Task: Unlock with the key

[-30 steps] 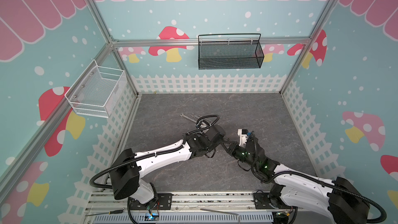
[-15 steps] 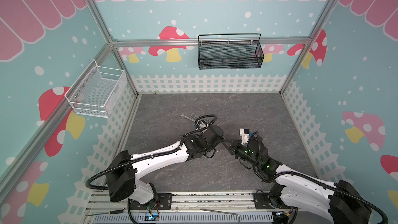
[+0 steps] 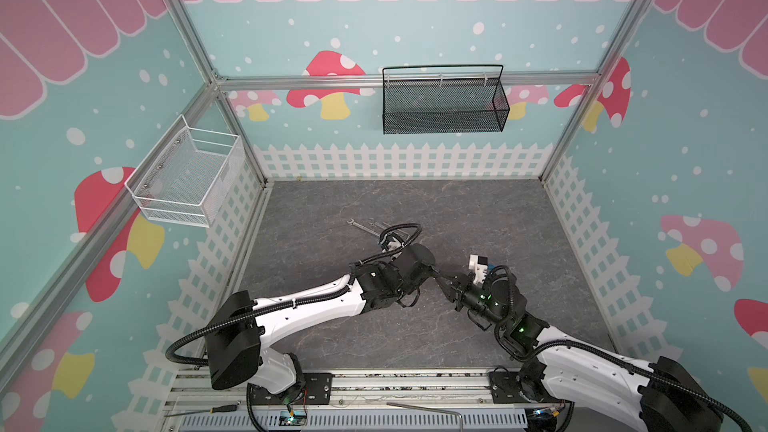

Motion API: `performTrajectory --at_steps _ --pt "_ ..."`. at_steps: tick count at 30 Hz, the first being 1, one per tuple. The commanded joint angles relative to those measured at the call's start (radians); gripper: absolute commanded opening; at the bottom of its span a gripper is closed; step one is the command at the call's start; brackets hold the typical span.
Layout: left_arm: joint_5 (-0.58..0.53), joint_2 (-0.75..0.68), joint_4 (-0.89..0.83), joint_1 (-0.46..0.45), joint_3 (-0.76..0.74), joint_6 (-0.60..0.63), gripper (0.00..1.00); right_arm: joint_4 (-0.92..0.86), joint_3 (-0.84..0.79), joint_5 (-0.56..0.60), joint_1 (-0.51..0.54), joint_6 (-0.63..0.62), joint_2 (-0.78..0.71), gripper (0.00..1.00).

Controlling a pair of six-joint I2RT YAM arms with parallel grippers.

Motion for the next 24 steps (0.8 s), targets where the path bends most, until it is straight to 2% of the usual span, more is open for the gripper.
performTrajectory --at_steps 1,11,16,20,24 --pt "0.105 0.016 0.057 -0.064 0.014 -0.061 0.00 0.163 0.005 0.044 -0.003 0.075 -0.024 0.00" --pt "0.069 0.005 0.047 -0.069 0.031 -0.036 0.00 0.180 0.009 0.045 -0.003 0.041 -0.016 0.00" --pt "0.036 -0.024 -0.010 -0.057 0.038 0.009 0.00 0.152 0.025 0.032 -0.003 -0.036 0.010 0.00" --pt "-0.012 -0.059 -0.068 -0.045 0.044 0.068 0.00 0.070 0.068 0.025 -0.004 -0.168 0.019 0.17" --pt "-0.084 -0.116 -0.161 -0.032 0.032 0.136 0.00 -0.106 0.100 0.031 -0.003 -0.271 0.001 0.34"
